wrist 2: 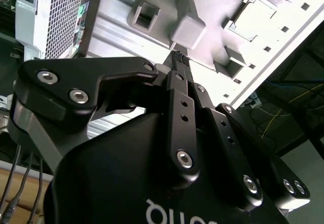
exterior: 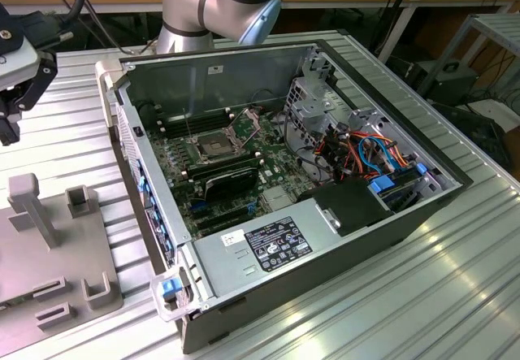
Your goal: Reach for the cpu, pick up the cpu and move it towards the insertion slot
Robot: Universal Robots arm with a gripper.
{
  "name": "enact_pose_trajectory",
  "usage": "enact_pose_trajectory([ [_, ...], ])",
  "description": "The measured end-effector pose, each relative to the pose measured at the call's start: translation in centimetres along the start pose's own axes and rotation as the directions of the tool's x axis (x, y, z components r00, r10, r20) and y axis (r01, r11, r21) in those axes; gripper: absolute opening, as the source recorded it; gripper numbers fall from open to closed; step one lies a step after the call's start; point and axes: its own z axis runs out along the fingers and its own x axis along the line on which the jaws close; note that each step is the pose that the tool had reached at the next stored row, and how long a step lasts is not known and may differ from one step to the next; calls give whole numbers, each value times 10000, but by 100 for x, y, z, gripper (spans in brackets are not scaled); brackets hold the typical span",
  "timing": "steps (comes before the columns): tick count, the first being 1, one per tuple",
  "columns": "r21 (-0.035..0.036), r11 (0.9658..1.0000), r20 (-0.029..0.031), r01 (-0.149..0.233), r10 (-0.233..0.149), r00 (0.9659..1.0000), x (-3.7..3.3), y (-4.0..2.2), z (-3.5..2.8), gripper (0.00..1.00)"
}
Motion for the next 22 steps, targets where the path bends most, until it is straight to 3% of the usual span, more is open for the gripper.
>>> enact_pose_trajectory([
  [22,0,10000,0,0,0,10000,219,-50,-4,11],
])
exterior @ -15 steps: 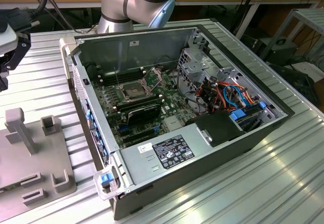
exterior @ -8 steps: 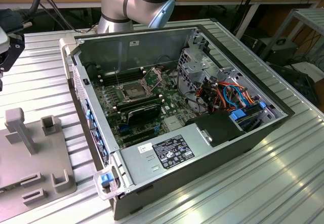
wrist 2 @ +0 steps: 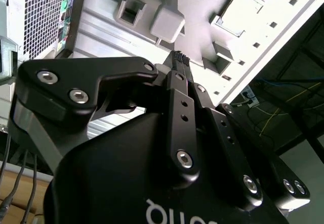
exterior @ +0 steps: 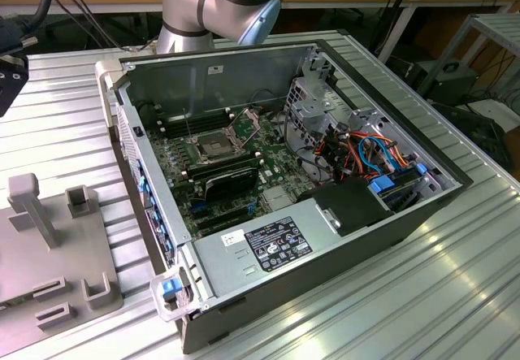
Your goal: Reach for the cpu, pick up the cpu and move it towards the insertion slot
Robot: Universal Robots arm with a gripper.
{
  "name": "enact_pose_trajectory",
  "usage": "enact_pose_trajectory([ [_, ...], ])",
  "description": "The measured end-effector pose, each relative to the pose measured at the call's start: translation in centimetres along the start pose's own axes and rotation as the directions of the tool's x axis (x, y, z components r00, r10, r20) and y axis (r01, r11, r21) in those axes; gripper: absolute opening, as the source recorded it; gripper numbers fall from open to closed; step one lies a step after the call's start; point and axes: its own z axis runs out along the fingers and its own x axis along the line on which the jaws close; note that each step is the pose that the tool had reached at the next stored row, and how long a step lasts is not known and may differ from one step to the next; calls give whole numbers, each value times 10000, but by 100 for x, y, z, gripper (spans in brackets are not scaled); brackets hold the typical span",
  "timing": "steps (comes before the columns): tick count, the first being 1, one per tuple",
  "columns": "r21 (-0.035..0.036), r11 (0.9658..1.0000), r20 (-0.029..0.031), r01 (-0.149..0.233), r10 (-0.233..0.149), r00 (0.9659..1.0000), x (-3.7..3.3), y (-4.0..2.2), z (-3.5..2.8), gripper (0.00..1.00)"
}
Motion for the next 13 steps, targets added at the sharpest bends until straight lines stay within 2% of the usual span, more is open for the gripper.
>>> enact_pose_trajectory([
  [10,0,10000,1,0,0,10000,25,-3,1,11],
  [13,0,10000,1,0,0,10000,67,-6,0,11],
])
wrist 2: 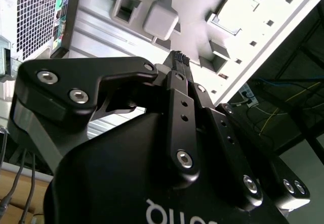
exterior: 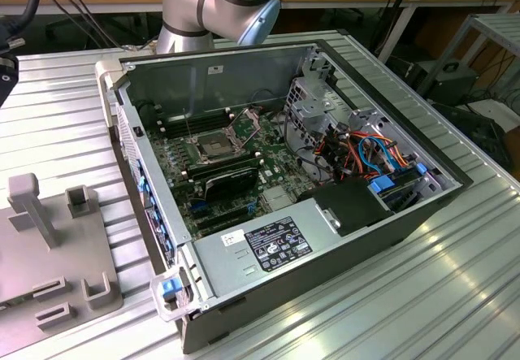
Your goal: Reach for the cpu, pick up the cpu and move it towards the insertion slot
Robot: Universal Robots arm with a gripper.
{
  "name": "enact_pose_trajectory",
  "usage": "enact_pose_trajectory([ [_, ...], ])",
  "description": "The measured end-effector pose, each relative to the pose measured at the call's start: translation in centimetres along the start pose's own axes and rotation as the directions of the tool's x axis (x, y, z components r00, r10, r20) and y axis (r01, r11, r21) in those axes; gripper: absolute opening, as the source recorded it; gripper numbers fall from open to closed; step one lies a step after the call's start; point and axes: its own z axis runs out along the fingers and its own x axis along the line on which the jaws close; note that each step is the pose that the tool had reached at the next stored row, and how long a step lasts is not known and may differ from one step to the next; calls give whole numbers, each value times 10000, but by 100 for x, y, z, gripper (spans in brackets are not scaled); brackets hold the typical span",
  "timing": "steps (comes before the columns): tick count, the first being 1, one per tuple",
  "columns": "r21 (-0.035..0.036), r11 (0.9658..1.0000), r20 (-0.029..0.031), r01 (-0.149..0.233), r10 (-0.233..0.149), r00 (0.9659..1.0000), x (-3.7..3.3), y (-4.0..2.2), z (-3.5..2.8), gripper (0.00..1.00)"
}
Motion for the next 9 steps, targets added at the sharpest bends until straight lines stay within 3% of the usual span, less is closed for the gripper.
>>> enact_pose_trajectory([
  [9,0,10000,0,0,0,10000,47,-3,-1,11],
])
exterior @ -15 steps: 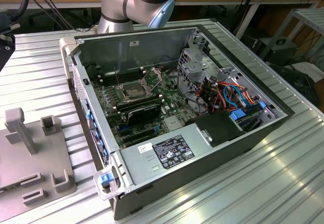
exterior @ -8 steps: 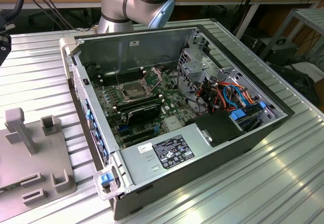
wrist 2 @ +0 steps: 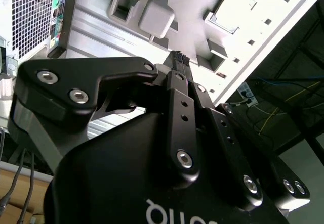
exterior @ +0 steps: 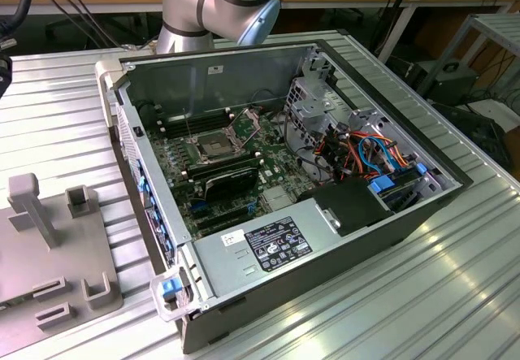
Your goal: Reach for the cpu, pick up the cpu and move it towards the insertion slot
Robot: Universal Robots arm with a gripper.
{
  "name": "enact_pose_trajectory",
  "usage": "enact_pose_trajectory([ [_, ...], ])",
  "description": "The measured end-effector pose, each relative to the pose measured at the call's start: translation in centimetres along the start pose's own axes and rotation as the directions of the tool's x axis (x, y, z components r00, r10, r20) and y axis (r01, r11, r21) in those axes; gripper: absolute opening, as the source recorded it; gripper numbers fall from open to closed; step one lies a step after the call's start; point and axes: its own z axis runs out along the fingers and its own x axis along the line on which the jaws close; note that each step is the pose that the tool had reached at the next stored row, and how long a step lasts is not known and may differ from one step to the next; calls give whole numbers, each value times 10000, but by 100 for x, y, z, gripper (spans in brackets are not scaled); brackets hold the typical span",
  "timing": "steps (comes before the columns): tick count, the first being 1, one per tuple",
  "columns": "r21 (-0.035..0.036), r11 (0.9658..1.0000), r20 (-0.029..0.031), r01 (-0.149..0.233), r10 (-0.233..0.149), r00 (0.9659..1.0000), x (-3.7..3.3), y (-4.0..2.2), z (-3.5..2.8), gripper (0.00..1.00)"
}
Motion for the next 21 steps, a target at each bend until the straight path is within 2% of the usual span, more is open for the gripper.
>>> enact_pose_trajectory([
  [21,-1,10000,1,0,0,10000,128,-10,-3,11],
])
